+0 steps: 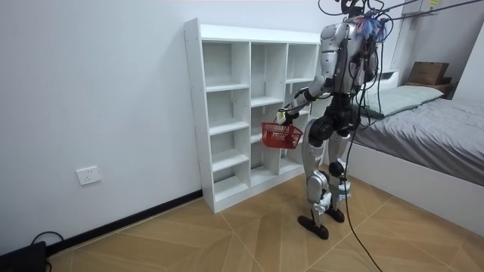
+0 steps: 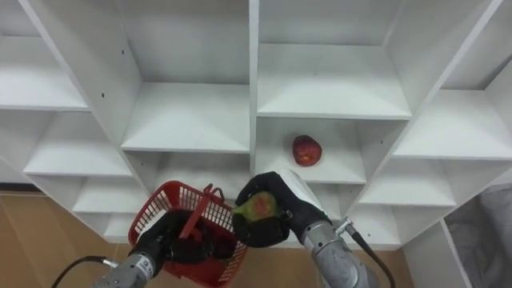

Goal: Collect fruits from the closet

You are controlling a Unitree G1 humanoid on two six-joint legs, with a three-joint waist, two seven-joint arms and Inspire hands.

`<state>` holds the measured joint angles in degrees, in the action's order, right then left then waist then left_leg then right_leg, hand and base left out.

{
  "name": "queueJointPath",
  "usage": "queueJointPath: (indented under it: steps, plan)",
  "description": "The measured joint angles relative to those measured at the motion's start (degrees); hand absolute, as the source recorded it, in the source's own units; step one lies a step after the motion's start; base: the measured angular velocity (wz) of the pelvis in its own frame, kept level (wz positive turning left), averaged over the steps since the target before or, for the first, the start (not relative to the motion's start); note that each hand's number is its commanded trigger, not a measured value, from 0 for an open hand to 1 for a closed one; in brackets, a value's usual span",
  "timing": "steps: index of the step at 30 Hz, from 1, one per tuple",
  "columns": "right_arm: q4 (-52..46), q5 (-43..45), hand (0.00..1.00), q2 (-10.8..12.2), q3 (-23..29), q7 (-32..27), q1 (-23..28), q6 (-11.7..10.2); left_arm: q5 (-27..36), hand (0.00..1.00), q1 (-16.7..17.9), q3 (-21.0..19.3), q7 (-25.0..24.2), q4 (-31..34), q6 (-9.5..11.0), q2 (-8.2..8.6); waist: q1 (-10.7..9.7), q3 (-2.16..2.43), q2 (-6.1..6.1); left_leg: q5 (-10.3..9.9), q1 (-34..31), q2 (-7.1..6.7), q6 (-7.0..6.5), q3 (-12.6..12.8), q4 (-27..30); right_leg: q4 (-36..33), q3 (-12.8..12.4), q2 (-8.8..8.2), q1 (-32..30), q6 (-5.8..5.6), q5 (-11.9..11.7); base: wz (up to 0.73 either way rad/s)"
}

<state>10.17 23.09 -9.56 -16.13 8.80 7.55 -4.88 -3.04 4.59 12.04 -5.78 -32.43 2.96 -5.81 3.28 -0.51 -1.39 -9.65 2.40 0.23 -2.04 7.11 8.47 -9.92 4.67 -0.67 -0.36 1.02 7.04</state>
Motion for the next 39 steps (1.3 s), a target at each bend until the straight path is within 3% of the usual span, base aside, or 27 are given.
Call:
queueJointPath:
  steps: [7, 20, 24, 30, 36, 39]
  plan:
    - [7.5, -0.43, 1.0, 0.13, -0.07, -1.81, -1.4, -0.03, -0.01, 1.0, -0.07, 0.02, 0.17, 0.0, 0.04, -0.42, -0.11, -0.01, -0.01, 0.0, -0.89, 0.02, 0.0, -0.12, 0.17, 0.12, 0.09, -0.03, -0.55, 0.0, 0.0, 0.01]
    - [11.5, -0.16, 1.0, 0.0, -0.11, -3.6, -3.15, -0.15, 0.03, 1.0, -0.17, 0.27, 0.6, 3.78, 0.1, -0.8, -0.2, -0.02, 0.02, 0.0, -3.63, 0.1, 0.0, 0.18, 0.27, 0.08, 0.36, 0.03, -3.36, 0.02, -0.01, 0.0]
    - [14.56, -0.34, 1.0, -0.36, -0.56, -4.43, -4.32, -0.19, 0.06, 1.0, -0.34, 2.97, 0.5, 4.0, 0.29, -2.04, -0.14, -0.08, 0.11, 0.0, -4.31, 0.13, 0.0, 0.17, 0.26, 0.05, 0.87, -0.07, -4.02, 0.02, -0.02, 0.0]
    - [15.42, -0.83, 1.0, -0.41, -0.79, -4.48, -4.67, -0.97, 0.08, 1.0, -0.44, 4.79, 0.48, 4.01, 2.53, -2.16, -0.04, -0.12, 0.19, 0.0, -4.9, 0.15, 0.0, 0.2, 0.28, -0.1, 1.1, -0.12, -4.61, 0.03, -0.02, 0.0]
    - [18.59, -0.49, 1.0, -0.38, -0.77, -4.45, -6.2, -1.37, 0.02, 1.0, -0.44, 5.24, -0.09, 3.99, 2.53, -2.29, -0.06, -0.37, 0.59, 0.0, -4.96, 0.17, 0.01, 0.14, 0.26, -0.32, 1.27, 0.0, -4.78, 0.03, -0.02, 0.0]
    - [18.89, -0.59, 1.0, -0.4, -1.32, -4.47, -6.64, -1.37, 0.24, 1.0, -0.46, 6.59, -0.95, 3.85, 2.53, -3.21, -0.15, -0.42, 0.67, 0.0, -4.91, 0.21, 0.01, 0.11, 0.28, -0.57, 1.27, 0.0, -4.82, 0.05, 0.0, 0.0]
